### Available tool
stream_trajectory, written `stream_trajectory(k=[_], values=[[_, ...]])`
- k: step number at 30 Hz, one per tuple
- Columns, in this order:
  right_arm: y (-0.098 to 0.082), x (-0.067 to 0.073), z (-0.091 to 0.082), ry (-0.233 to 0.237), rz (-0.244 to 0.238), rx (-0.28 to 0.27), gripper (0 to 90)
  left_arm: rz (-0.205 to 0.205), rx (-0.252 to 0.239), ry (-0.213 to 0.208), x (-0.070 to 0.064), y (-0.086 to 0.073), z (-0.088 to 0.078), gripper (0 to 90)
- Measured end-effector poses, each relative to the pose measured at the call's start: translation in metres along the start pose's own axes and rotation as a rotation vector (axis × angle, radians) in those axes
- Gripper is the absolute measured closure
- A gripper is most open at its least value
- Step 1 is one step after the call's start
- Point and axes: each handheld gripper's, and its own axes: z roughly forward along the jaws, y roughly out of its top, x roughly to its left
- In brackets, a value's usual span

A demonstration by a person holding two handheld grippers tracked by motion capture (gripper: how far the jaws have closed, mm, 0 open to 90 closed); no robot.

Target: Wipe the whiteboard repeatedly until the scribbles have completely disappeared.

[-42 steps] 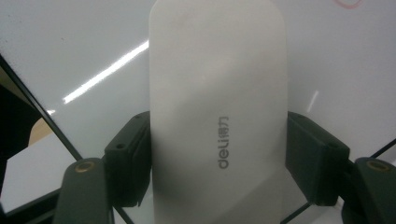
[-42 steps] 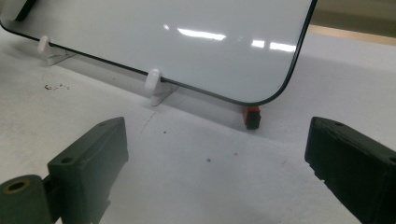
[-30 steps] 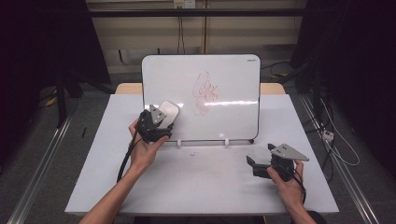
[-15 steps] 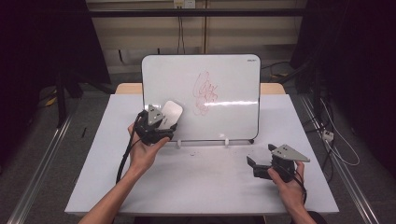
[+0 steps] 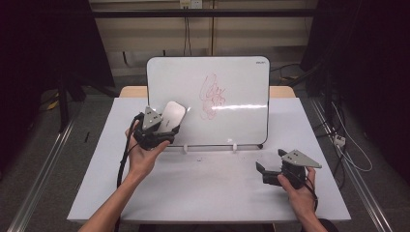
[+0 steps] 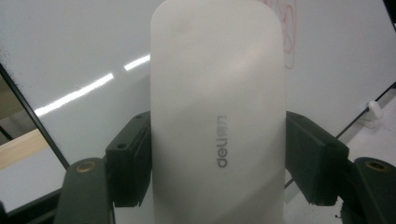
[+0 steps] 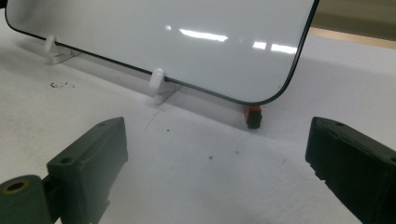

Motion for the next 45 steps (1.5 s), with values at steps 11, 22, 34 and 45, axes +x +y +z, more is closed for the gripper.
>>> stream_trajectory(k=[11,22,34,45], values=[[0.0,-0.001,0.002,-0.01,0.011,0.004,5.7,0.003,-0.025,-0.024,-0.008,0.005,-0.002,30.6],[-0.001,-0.001,0.003,0.003,0.003,0.009,5.7,0.046,-0.052,-0.023,-0.017,0.024,-0.003,30.7],[-0.002,-0.002,0.002,0.01,0.006,0.012,5.5,0.068,-0.081,-0.029,-0.024,0.053,0.007,30.7],[-0.001,-0.001,0.001,0.011,0.0,0.0,5.5,0.054,-0.098,-0.001,-0.02,0.064,0.015,30.7]])
